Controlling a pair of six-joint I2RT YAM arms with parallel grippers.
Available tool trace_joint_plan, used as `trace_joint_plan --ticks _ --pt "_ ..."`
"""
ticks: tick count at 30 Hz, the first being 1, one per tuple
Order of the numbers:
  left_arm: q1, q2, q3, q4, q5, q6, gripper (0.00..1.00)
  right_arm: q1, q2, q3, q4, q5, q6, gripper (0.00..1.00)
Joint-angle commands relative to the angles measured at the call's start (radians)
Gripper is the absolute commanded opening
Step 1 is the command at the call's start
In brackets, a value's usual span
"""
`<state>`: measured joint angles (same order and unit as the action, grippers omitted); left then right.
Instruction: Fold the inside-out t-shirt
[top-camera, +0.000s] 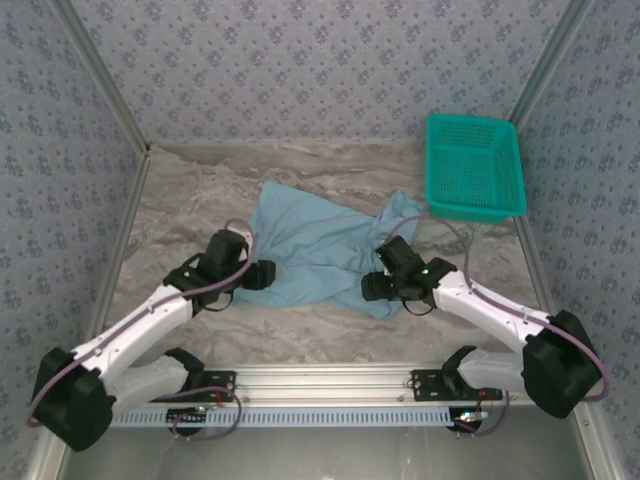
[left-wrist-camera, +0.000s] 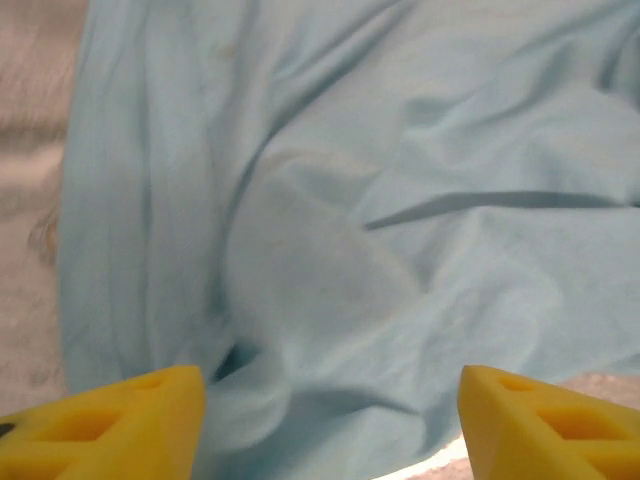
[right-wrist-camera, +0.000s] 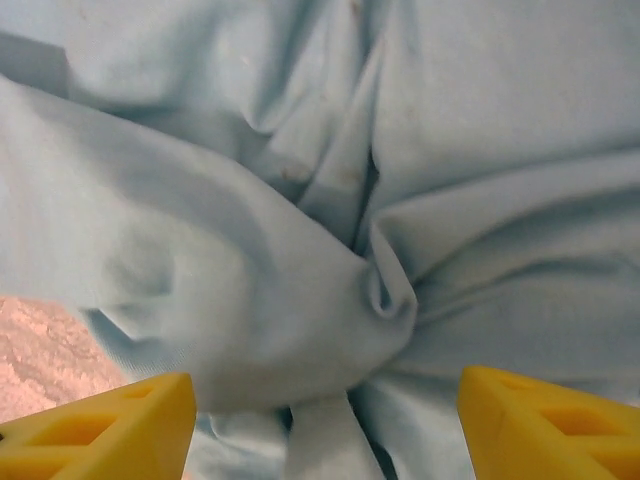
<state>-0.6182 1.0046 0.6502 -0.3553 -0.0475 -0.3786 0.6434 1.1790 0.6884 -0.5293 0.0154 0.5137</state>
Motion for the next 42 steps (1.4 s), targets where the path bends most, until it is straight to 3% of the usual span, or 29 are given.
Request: trace_joint_plan --ticks 1,3,6,11,19,21,23,26,32,42 --pt "-0.106 0.009 -0.017 0.204 -0.079 0.111 0.74 -0.085 -0.055 -0.032 -0.051 -0.113 0.053 0.70" --pt "-0.150 0.119 0.007 0.303 0.052 0.150 0.74 -0.152 -0.059 -0.051 -0.034 -0.170 0.045 0.69" --pt "-0.255 0.317 0.107 0.352 0.113 0.247 0.74 -0.236 -0.051 -0.044 -0.058 -0.173 0.027 0.63" --pt "-0.397 0.589 0.319 0.365 0.163 0.353 0.70 -0.317 -0.033 -0.009 -0.096 -0.016 -0.019 0.60" --pt "-0.440 0.892 0.612 0.214 0.192 0.390 0.62 -0.371 0.117 -0.051 0.074 -0.015 -0.012 0.62" --pt "-0.440 0.957 0.676 0.163 0.198 0.401 0.57 -0.379 0.142 -0.052 0.109 -0.037 -0.018 0.58" --pt "-0.436 1.000 0.716 0.140 0.187 0.399 0.50 -0.383 0.130 -0.057 0.139 -0.047 -0.030 0.47" --pt "-0.414 1.027 0.742 0.151 0.184 0.367 0.33 -0.398 0.082 -0.068 0.147 -0.049 -0.042 0.25" --pt "-0.354 0.988 0.726 0.195 0.288 0.306 0.00 -0.438 -0.085 -0.077 0.095 -0.100 -0.110 0.00" --pt "-0.166 0.598 0.400 0.487 0.521 -0.039 0.00 -0.439 -0.310 -0.048 0.079 -0.232 -0.192 0.00"
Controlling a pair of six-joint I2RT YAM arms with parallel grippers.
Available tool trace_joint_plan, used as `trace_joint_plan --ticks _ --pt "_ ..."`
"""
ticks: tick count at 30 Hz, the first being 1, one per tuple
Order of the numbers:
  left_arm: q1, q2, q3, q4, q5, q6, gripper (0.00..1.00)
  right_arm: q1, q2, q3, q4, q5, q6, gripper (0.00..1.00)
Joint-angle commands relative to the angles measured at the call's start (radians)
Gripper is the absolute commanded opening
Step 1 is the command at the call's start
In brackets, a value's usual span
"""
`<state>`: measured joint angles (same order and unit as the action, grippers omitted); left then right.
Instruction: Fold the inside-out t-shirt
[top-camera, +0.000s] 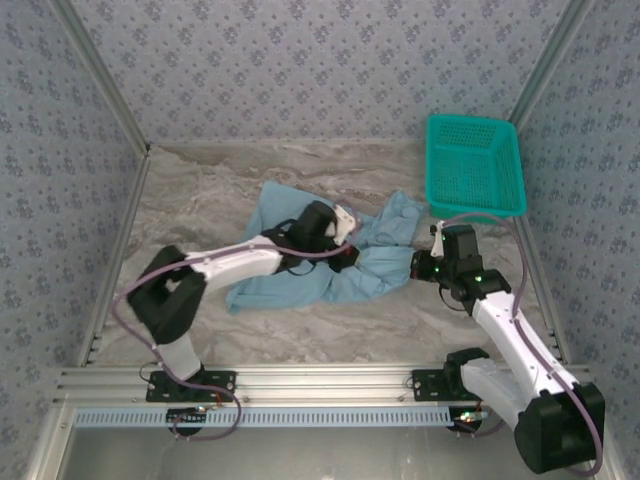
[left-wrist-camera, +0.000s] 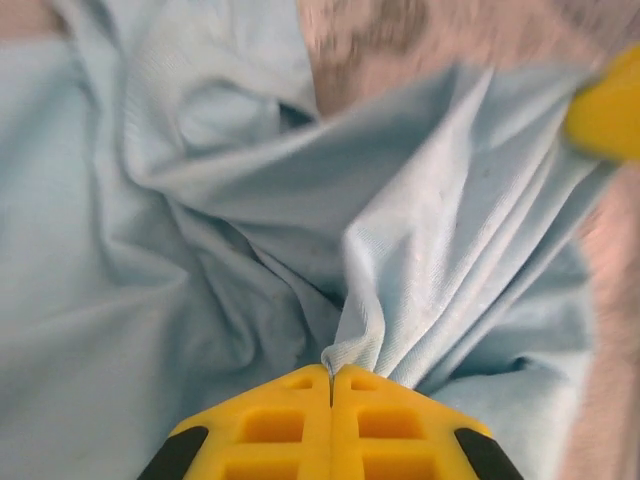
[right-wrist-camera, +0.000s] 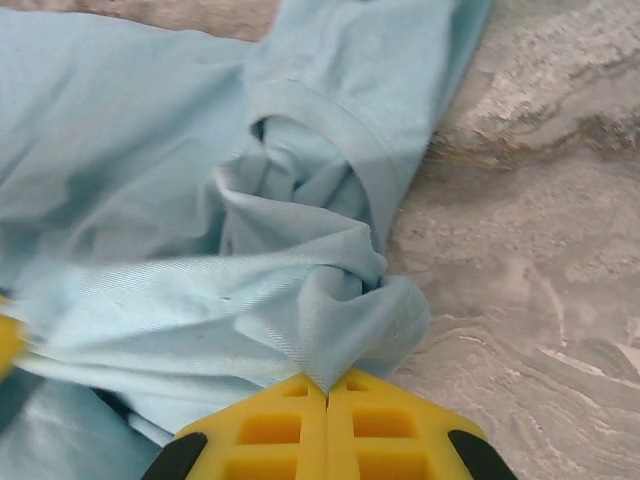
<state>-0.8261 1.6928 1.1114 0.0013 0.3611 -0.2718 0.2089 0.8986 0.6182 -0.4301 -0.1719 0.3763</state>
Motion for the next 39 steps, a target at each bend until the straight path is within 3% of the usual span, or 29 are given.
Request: trace_joint_plan --ticks 1,4,9,12,14,17,20,23,27,29,34,39 --pt "0.064 -0.124 -0.095 0.169 0.132 -0.185 0.00 -0.005 -0.042 0.018 -0.014 -0.057 -0.062 0.00" --pt "0.113 -0.209 -0.182 0.243 0.163 -0.264 0.00 -0.001 -0.056 -0.012 -0.004 -0.073 -0.041 0.00" --pt "0.129 -0.251 -0.241 0.231 0.249 -0.229 0.00 0.025 -0.056 -0.076 0.038 -0.149 -0.010 0.00" --pt "0.129 -0.237 -0.251 0.221 0.306 -0.212 0.00 0.065 -0.056 -0.069 0.073 -0.154 -0.010 0.16" --pt "0.130 -0.230 -0.247 0.193 0.310 -0.198 0.00 0.112 -0.052 -0.036 0.050 -0.077 -0.030 0.32" --pt "0.135 -0.217 -0.231 0.158 0.307 -0.190 0.00 0.231 -0.052 0.011 -0.008 0.085 -0.095 0.43" --pt "0.138 -0.210 -0.221 0.148 0.308 -0.190 0.00 0.359 -0.052 0.018 -0.001 0.197 -0.155 0.45" --pt "0.140 -0.203 -0.206 0.134 0.306 -0.196 0.00 0.473 -0.047 -0.005 0.061 0.215 -0.194 0.43" --pt "0.141 -0.197 -0.183 0.105 0.299 -0.200 0.00 0.627 -0.039 -0.038 0.126 0.289 -0.219 0.30" --pt "0.141 -0.198 -0.175 0.097 0.295 -0.202 0.00 0.697 -0.013 -0.048 0.135 0.338 -0.219 0.28" --pt "0.142 -0.197 -0.165 0.095 0.299 -0.207 0.00 0.755 0.111 -0.043 0.117 0.474 -0.180 0.37" --pt "0.141 -0.200 -0.166 0.099 0.305 -0.210 0.00 0.746 0.179 -0.055 0.172 0.493 -0.168 0.45"
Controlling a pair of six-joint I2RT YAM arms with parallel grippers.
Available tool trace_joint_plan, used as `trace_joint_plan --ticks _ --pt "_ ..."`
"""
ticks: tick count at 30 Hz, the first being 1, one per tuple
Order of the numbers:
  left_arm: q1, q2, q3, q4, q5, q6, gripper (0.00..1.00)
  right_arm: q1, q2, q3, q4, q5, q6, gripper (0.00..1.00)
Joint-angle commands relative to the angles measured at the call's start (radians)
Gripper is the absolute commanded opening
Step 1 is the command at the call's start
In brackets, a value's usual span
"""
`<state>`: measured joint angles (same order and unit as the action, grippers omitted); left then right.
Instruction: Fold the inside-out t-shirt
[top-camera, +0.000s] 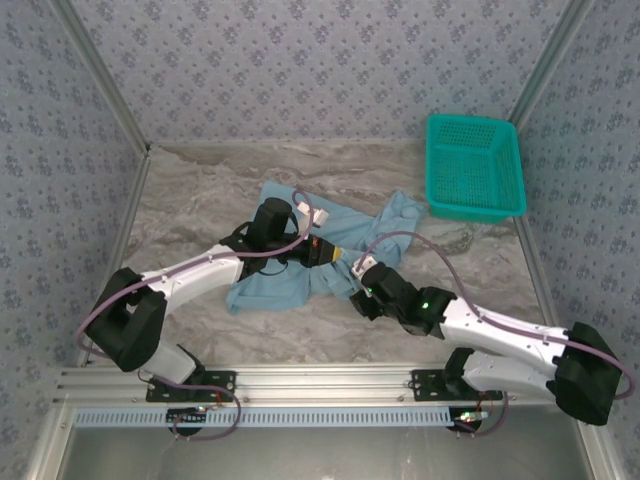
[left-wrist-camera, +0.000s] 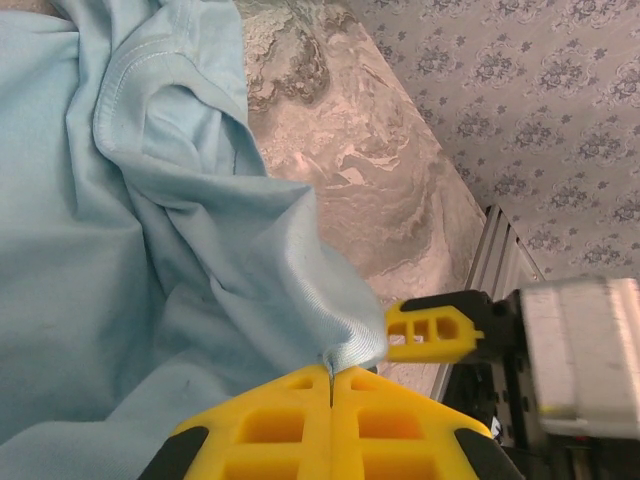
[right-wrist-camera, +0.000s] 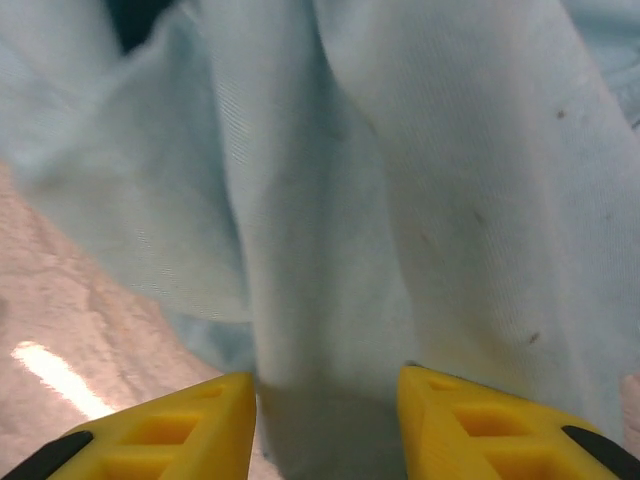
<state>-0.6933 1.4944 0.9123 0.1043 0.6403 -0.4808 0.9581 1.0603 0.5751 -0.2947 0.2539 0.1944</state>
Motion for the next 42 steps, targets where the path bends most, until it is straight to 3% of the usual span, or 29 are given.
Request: trace_joint_plan --ticks 1,5,8,13,18,21,24,27,32,37,42 --pt "0.008 -0.004 0.033 -0.006 0.025 0.001 0.00 -0.008 0.028 -0.009 0.045 0.063 0.013 0.46" --pt "0.009 -0.009 0.027 -0.008 0.022 0.007 0.00 -0.031 0.069 -0.008 0.091 0.056 0.010 0.48" --pt "0.009 -0.004 0.026 -0.005 0.022 0.009 0.00 -0.062 0.103 -0.016 0.151 0.031 -0.003 0.41" --pt "0.014 -0.006 0.031 -0.026 -0.019 0.014 0.00 -0.148 0.061 0.008 0.108 -0.102 -0.005 0.00" --pt "0.033 0.002 0.036 -0.138 -0.313 0.036 0.00 -0.295 -0.126 -0.016 0.089 -0.599 0.055 0.00" --pt "0.034 0.035 0.066 -0.188 -0.426 0.072 0.01 -0.354 -0.152 -0.032 0.170 -0.786 0.133 0.00" --pt "0.034 0.051 0.095 -0.231 -0.513 0.082 0.15 -0.416 -0.144 -0.046 0.281 -0.900 0.217 0.00" --pt "0.033 0.020 0.098 -0.281 -0.573 0.084 0.41 -0.480 -0.120 -0.065 0.404 -0.942 0.327 0.00" --pt "-0.004 -0.151 -0.019 -0.259 -0.594 0.070 0.58 -0.524 -0.059 -0.067 0.505 -0.945 0.417 0.00" --pt "-0.174 -0.248 -0.055 -0.285 -0.591 0.130 0.65 -0.553 -0.012 -0.067 0.573 -0.934 0.503 0.00" --pt "-0.279 -0.135 0.023 -0.358 -0.594 0.201 0.65 -0.561 -0.001 -0.075 0.585 -0.927 0.515 0.00"
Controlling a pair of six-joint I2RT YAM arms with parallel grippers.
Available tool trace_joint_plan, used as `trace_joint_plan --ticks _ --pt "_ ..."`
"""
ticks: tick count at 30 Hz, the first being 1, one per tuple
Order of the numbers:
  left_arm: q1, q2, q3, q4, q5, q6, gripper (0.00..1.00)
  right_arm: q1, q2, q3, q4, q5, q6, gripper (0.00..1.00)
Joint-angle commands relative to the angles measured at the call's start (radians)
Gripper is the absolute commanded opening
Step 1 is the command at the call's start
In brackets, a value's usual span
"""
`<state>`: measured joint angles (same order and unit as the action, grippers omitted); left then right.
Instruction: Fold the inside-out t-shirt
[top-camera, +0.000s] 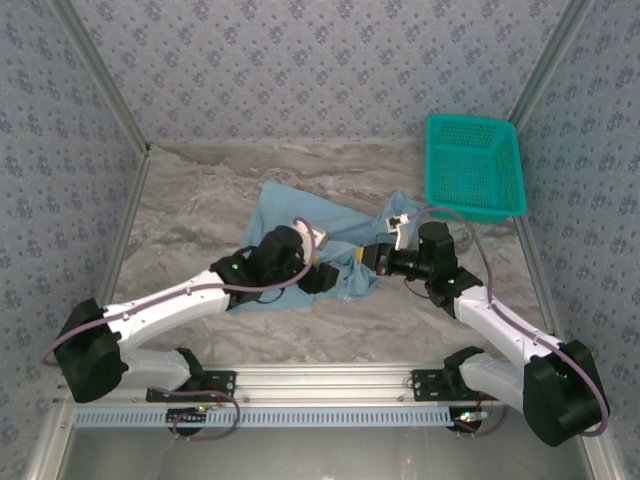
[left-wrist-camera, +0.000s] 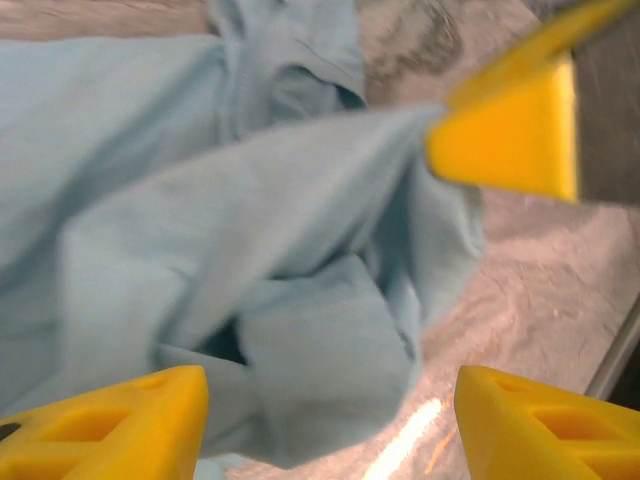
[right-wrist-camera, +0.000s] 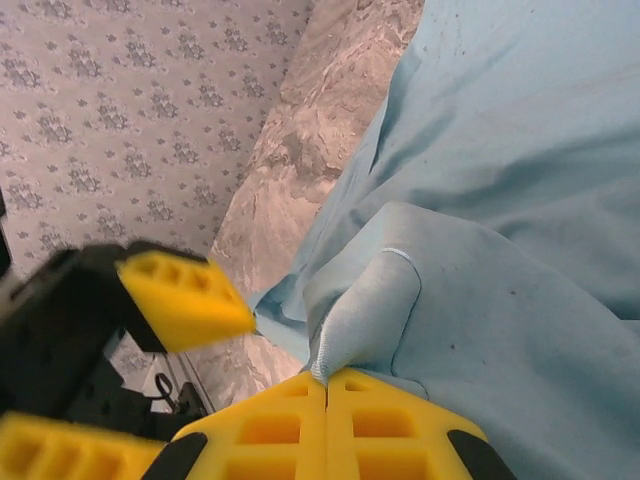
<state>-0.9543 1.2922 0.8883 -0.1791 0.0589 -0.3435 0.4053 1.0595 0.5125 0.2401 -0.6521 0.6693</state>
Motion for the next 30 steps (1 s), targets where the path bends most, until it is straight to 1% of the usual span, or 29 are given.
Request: trace_joint_plan --ticks 1,5,7,8,10,14,16,17,19,20,21,23,25,27,30 --pt "-0.030 0.090 0.067 -0.085 -0.015 0.082 0.66 -0.010 -0.002 -0.016 0.051 -0.020 0.041 0.00" --pt "-0.055 0.179 0.133 -0.091 -0.027 0.125 0.65 -0.015 -0.016 -0.020 0.045 -0.018 0.042 0.00" --pt "-0.057 0.208 0.158 -0.095 -0.050 0.141 0.64 -0.017 -0.019 -0.022 0.037 -0.020 0.039 0.00" --pt "-0.056 0.219 0.172 -0.098 -0.065 0.152 0.61 -0.017 -0.022 -0.024 0.035 -0.020 0.038 0.00" --pt "-0.055 0.235 0.185 -0.098 -0.082 0.170 0.52 -0.020 -0.028 -0.030 0.034 -0.020 0.039 0.00" --pt "-0.051 0.256 0.199 -0.102 -0.090 0.188 0.28 -0.030 -0.039 -0.032 0.022 -0.019 0.031 0.00" --pt "-0.039 0.238 0.185 -0.084 -0.081 0.180 0.17 -0.037 -0.046 -0.034 -0.008 -0.011 0.013 0.00" --pt "-0.033 0.221 0.170 -0.070 -0.072 0.178 0.14 -0.043 -0.053 -0.031 -0.030 -0.008 0.003 0.00" --pt "-0.011 0.145 0.113 -0.016 -0.024 0.177 0.05 -0.075 -0.082 -0.018 -0.129 0.024 -0.028 0.00" --pt "0.003 0.105 0.079 0.018 0.013 0.175 0.01 -0.091 -0.099 -0.008 -0.177 0.046 -0.031 0.00" --pt "0.024 0.048 0.031 0.062 0.069 0.169 0.00 -0.108 -0.117 0.007 -0.237 0.073 -0.066 0.00" --pt "0.076 -0.065 -0.069 0.155 0.148 0.137 0.00 -0.120 -0.148 0.044 -0.351 0.152 -0.125 0.00" --pt "0.139 -0.170 -0.174 0.245 0.206 0.093 0.00 -0.119 -0.166 0.069 -0.417 0.234 -0.174 0.00" --pt "0.188 -0.244 -0.249 0.288 0.241 0.077 0.00 -0.112 -0.175 0.064 -0.416 0.250 -0.185 0.00" --pt "0.213 -0.318 -0.319 0.316 0.250 0.087 0.00 -0.089 -0.175 0.041 -0.374 0.260 -0.190 0.00"
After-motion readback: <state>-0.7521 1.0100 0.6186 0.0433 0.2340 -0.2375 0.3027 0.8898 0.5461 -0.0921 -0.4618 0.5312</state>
